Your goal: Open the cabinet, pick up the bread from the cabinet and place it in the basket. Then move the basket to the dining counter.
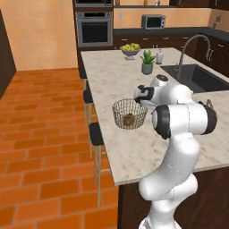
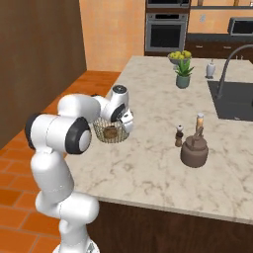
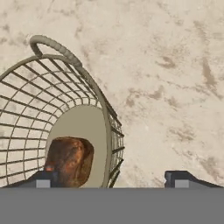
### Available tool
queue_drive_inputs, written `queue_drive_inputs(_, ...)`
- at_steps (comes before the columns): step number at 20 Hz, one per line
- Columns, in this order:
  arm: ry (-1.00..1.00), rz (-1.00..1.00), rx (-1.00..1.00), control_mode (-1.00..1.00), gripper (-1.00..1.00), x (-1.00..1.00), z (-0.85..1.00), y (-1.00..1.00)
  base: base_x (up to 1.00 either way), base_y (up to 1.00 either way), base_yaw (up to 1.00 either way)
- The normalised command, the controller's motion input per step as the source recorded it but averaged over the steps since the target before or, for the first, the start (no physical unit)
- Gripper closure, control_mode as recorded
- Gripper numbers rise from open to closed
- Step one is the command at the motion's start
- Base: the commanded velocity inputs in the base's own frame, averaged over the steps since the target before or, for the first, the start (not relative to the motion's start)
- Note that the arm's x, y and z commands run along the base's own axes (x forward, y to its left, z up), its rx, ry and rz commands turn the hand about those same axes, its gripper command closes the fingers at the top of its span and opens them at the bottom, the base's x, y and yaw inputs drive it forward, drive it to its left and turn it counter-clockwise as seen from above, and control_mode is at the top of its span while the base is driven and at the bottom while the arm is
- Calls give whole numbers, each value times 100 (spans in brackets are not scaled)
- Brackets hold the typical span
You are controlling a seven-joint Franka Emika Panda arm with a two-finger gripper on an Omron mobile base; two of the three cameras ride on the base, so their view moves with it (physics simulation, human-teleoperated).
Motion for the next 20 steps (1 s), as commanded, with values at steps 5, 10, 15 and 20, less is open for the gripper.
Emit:
queue_drive_inputs(5,-1,10,-13,-100,-100,-100,38,52,0,0,0)
queue_drive_inputs(10,-4,9,-4,-100,-100,-100,62,33,0,0,0)
queue_drive_inputs(15,-3,2,0,-100,-100,-100,64,0,0,0,0)
queue_drive_inputs(20,0,0,0,-100,-100,-100,71,0,0,0,0)
